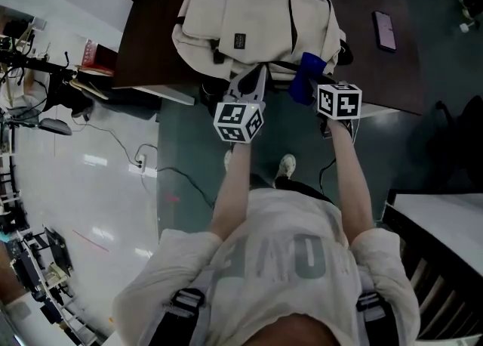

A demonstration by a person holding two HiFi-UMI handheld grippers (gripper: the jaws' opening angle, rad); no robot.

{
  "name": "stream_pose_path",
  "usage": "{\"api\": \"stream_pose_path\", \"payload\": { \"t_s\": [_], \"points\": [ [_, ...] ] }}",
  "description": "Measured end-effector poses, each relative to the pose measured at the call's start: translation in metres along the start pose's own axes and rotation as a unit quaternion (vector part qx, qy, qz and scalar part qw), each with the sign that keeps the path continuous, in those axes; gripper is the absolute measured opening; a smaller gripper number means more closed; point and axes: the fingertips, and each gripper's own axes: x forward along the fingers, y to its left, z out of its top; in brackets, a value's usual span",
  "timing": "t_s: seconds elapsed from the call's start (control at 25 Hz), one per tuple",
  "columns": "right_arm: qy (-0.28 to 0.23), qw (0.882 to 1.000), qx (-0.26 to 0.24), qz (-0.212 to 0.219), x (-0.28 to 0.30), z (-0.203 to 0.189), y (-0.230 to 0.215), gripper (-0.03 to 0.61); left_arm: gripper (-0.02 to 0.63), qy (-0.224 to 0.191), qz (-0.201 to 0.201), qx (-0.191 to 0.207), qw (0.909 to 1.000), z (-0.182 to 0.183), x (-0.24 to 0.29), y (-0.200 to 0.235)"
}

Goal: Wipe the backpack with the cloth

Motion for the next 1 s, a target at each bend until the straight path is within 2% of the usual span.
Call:
{"api": "stream_pose_path", "payload": {
  "t_s": [0.48, 0.76, 0.88, 1.0],
  "points": [
    [-0.004, 1.000, 0.007, -0.024, -0.010, -0.005, -0.026, 0.043, 0.002, 0.001, -0.003, 0.002, 1.0000, 0.000, 0.001, -0.001],
    [-0.004, 1.000, 0.002, -0.022, -0.014, -0.006, -0.032, 0.043, 0.002, -0.014, 0.007, 0.001, 0.9999, 0.007, -0.003, -0.008],
    [-0.028, 1.000, 0.003, -0.002, -0.029, 0.005, -0.024, 0.043, 0.002, -0.025, -0.003, 0.003, 0.9997, 0.015, -0.002, -0.024],
    [-0.069, 0.998, -0.002, -0.007, -0.053, 0.031, -0.029, 0.042, 0.002, -0.035, -0.028, 0.012, 0.9990, 0.028, 0.005, -0.043]
  ]
}}
